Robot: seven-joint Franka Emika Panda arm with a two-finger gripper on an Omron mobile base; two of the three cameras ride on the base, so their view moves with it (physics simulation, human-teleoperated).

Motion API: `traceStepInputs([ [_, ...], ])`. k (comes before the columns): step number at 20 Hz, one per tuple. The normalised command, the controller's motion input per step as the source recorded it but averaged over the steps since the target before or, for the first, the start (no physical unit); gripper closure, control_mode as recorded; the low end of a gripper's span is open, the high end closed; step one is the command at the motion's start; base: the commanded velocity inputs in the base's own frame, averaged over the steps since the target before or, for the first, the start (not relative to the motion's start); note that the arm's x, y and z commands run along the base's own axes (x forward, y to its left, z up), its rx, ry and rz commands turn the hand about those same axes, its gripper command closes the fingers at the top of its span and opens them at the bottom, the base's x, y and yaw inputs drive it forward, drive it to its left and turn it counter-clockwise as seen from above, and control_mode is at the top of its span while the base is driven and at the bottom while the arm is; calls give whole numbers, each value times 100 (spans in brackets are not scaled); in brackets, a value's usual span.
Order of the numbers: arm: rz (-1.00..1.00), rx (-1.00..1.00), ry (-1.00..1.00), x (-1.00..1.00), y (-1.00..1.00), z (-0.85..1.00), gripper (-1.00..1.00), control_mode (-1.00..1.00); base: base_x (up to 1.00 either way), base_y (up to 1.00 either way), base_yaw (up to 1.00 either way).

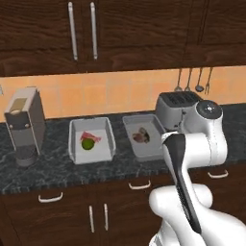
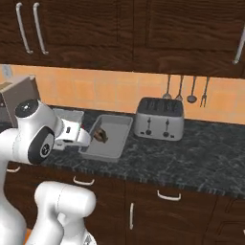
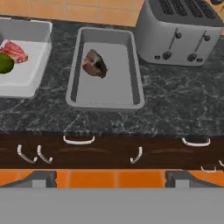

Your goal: Place one lime and one steak in each tupperware on the nearby counter, to pack two identical lunches.

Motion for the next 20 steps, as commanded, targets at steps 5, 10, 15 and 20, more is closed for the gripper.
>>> traceStepInputs([
  [5,0,0,0,0,0,0,-100,100,-7,-100,-5],
  [10,0,0,0,0,0,0,-100,100,-20,-100,-1],
  [15,0,0,0,0,0,0,-100,100,-27,-100,-1],
  [20,0,0,0,0,0,0,-100,100,-35,-100,-1],
])
